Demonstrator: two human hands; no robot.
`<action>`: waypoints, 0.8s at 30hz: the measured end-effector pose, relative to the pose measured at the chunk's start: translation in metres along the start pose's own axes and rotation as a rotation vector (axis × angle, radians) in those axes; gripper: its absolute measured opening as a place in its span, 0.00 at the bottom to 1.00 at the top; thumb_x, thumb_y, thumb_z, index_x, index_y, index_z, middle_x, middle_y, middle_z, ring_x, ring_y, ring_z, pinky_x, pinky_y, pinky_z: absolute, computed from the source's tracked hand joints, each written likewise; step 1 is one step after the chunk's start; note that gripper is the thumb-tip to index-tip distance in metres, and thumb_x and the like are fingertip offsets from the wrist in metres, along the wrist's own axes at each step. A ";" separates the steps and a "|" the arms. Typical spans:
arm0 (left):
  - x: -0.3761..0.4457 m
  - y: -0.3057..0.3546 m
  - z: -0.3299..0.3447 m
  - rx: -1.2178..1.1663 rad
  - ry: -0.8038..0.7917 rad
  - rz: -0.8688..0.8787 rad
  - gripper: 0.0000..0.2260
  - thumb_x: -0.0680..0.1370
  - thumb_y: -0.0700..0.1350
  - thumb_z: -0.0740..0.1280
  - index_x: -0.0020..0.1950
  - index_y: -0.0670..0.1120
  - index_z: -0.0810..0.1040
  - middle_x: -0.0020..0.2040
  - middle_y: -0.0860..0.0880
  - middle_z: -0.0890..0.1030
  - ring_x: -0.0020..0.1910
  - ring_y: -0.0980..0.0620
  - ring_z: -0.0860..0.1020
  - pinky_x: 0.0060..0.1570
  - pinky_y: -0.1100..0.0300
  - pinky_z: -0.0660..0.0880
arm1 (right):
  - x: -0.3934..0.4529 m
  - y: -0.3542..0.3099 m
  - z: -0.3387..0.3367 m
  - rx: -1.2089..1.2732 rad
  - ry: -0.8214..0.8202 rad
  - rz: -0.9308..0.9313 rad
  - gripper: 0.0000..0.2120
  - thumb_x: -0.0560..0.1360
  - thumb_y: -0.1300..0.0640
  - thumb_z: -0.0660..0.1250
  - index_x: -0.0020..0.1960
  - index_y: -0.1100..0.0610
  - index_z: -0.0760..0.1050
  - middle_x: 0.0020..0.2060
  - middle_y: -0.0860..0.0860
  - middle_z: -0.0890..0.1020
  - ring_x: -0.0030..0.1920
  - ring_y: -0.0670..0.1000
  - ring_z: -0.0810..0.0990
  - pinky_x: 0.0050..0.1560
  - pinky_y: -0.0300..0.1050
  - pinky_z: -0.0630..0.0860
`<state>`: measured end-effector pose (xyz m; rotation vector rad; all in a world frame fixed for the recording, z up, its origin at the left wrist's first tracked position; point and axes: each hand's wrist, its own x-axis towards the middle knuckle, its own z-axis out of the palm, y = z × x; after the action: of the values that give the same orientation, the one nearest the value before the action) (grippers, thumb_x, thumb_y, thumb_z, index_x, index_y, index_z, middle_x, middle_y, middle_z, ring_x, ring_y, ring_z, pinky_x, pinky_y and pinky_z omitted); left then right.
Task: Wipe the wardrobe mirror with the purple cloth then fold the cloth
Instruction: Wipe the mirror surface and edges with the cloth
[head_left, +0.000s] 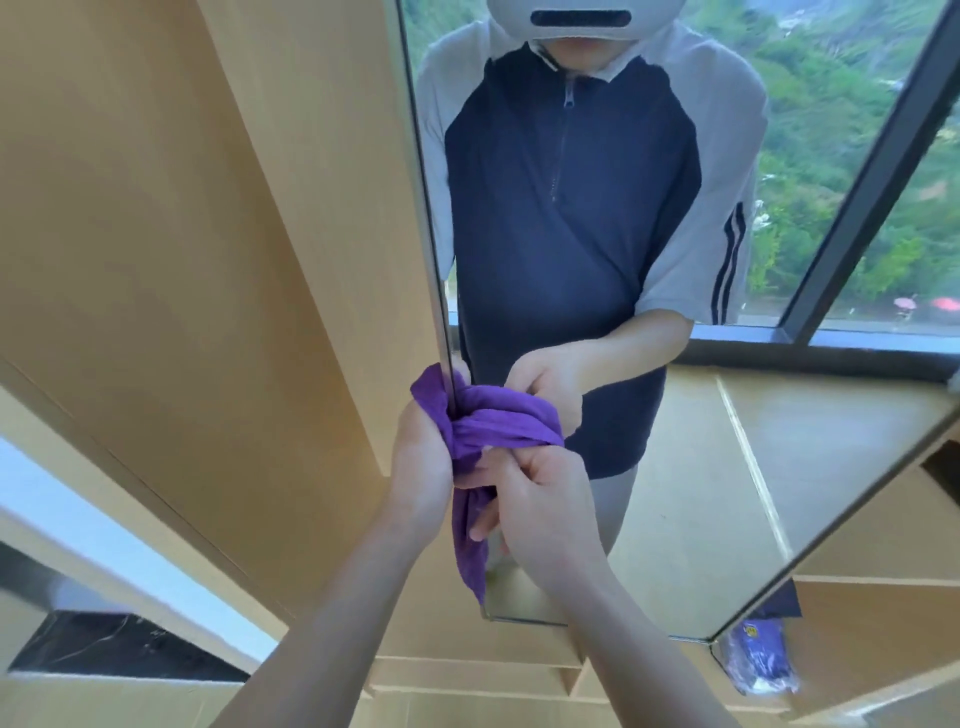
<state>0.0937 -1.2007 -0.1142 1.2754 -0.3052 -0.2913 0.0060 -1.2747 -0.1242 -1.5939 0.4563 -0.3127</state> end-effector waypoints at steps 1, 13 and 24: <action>-0.001 -0.007 -0.002 0.022 -0.008 0.016 0.15 0.81 0.46 0.55 0.35 0.48 0.58 0.30 0.54 0.61 0.27 0.55 0.61 0.24 0.66 0.64 | 0.000 0.004 0.000 -0.081 0.025 -0.024 0.18 0.80 0.58 0.60 0.36 0.57 0.83 0.30 0.53 0.85 0.24 0.54 0.80 0.27 0.45 0.76; -0.015 0.002 -0.031 -0.099 -0.176 -0.058 0.16 0.76 0.43 0.59 0.33 0.51 0.82 0.36 0.51 0.79 0.36 0.55 0.76 0.43 0.55 0.70 | 0.005 -0.018 -0.004 -0.638 0.223 -0.347 0.22 0.79 0.50 0.66 0.27 0.46 0.67 0.25 0.45 0.76 0.27 0.46 0.73 0.29 0.33 0.60; -0.002 0.086 -0.011 0.364 -0.311 0.402 0.14 0.78 0.48 0.70 0.62 0.44 0.80 0.52 0.55 0.86 0.53 0.59 0.83 0.50 0.68 0.76 | 0.005 -0.118 -0.022 -0.438 0.300 -0.592 0.21 0.75 0.47 0.62 0.27 0.54 0.78 0.24 0.47 0.80 0.29 0.49 0.80 0.36 0.51 0.78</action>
<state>0.0999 -1.1676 -0.0338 1.4882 -0.9003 -0.0882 0.0122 -1.2929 -0.0059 -2.1078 0.2775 -0.9627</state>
